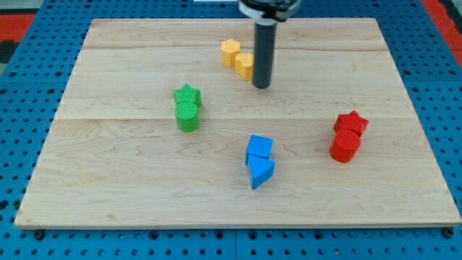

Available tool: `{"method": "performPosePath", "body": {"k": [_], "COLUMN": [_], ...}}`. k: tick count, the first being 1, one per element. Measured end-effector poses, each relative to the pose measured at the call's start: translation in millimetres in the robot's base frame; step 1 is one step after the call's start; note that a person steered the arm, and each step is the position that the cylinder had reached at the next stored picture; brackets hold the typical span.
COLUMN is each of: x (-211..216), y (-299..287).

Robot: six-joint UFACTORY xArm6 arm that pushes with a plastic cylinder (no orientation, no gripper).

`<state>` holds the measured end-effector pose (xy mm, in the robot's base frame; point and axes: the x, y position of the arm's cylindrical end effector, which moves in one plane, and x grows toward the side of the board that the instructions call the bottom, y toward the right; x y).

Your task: Adjust the yellow heart below the yellow hexagon

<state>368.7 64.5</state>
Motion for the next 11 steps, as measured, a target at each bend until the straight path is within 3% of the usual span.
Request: {"method": "performPosePath", "body": {"k": [2, 4, 6, 7, 9, 10, 11], "x": [-48, -37, -34, -1, 6, -14, -49], "y": [6, -60, -16, -16, -113, -169, -135]}}
